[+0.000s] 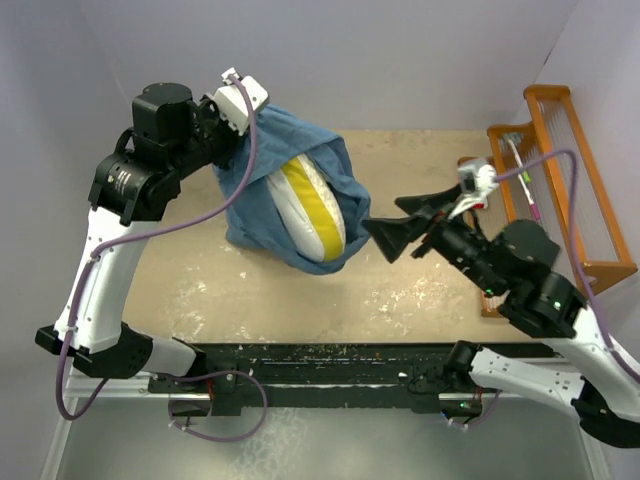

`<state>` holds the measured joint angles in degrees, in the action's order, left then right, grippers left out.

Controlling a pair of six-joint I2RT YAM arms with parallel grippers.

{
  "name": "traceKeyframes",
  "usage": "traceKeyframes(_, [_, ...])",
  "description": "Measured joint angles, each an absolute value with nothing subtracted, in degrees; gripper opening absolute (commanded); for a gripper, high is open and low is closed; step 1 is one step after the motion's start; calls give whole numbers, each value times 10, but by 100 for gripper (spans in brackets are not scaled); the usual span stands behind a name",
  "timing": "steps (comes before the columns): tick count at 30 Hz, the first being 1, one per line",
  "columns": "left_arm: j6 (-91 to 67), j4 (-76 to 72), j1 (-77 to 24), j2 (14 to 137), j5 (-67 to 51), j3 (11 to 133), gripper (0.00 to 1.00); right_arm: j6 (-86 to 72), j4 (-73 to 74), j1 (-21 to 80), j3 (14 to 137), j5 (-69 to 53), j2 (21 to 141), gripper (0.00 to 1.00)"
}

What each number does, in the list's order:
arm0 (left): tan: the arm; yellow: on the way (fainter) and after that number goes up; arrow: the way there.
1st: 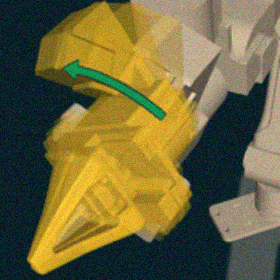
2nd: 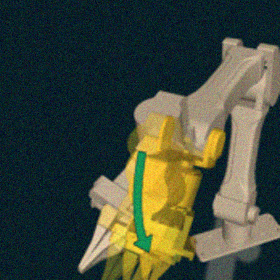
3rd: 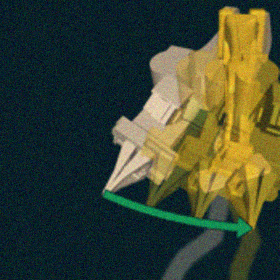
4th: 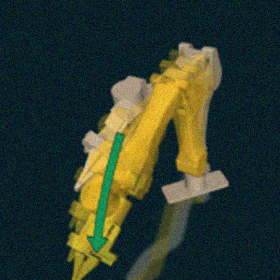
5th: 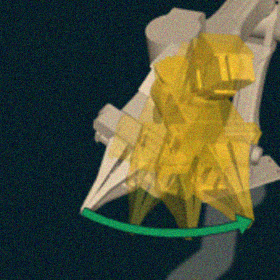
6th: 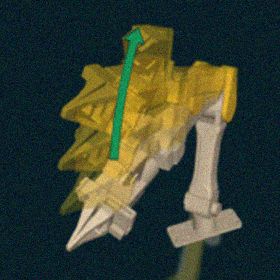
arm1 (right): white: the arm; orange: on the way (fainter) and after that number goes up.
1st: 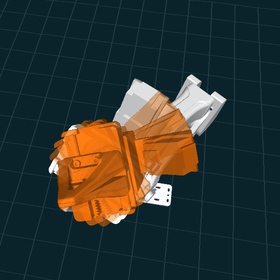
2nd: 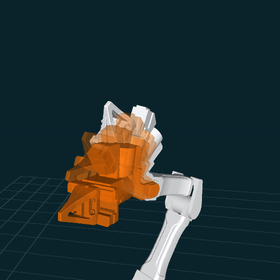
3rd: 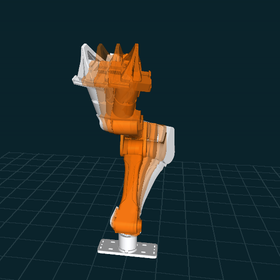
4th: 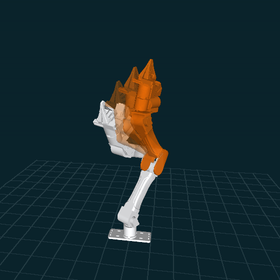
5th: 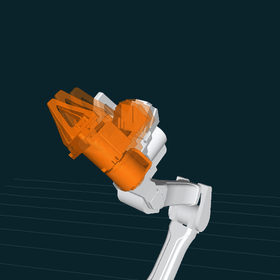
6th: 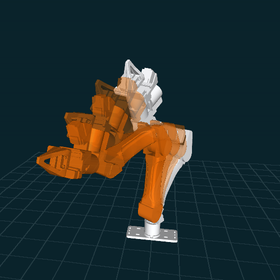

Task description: Remove the pillowcase from the pillow

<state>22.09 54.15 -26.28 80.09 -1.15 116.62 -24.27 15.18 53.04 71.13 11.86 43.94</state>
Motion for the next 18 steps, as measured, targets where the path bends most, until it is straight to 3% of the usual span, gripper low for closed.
traceKeyframes(18, [226,532,-263,801,7,1163,0,-142,143,563,751,56,649,97])
